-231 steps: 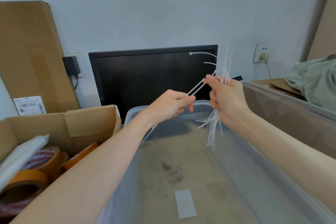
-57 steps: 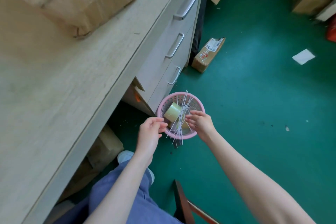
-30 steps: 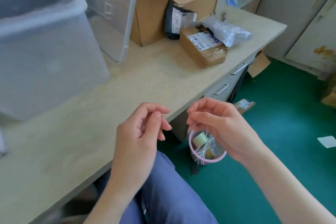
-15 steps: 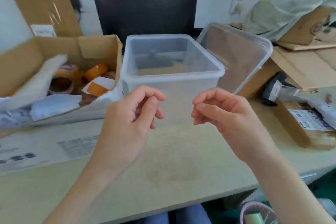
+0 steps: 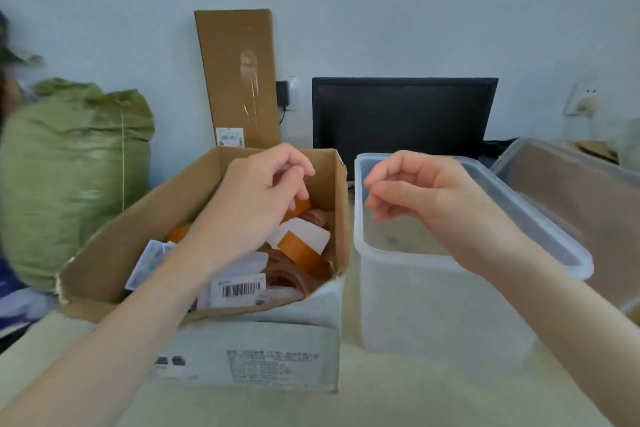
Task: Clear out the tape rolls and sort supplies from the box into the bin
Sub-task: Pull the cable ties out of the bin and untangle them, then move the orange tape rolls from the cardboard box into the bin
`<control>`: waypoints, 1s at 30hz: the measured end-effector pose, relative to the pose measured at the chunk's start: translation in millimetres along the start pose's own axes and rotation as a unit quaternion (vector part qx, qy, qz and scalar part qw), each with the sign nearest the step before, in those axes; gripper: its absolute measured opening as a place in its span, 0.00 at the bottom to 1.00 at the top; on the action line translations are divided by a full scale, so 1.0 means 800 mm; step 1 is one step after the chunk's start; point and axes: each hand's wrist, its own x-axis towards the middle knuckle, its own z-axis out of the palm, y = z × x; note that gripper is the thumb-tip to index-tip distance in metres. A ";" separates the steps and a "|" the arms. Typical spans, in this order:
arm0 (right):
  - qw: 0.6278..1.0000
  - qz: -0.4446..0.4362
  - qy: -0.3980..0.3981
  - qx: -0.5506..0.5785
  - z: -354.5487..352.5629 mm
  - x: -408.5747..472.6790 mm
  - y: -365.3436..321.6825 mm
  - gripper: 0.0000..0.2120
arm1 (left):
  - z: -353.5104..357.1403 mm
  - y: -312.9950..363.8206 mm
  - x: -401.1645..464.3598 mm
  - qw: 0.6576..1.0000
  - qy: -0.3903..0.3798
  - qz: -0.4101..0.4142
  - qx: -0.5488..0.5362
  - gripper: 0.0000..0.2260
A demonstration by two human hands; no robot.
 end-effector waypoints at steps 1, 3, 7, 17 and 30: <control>1.000 0.003 -0.008 -0.014 0.000 0.013 0.001 0.06 | -0.003 -0.006 0.010 1.000 -0.006 -0.002 0.020 0.08; 0.999 0.008 -0.024 -0.043 -0.002 0.034 0.004 0.06 | -0.005 -0.019 0.024 0.998 -0.027 -0.011 0.053 0.08; 0.991 0.015 -0.054 -0.121 -0.002 0.072 0.017 0.06 | 0.009 -0.056 0.051 0.984 -0.107 -0.004 0.144 0.06; 0.984 0.052 -0.078 -0.150 0.013 0.113 0.066 0.05 | 0.073 -0.133 0.103 0.815 -0.440 0.031 0.375 0.20; 0.991 0.054 -0.014 -0.121 0.016 0.116 0.097 0.06 | 0.061 -0.165 0.103 0.863 -0.403 -0.026 0.302 0.15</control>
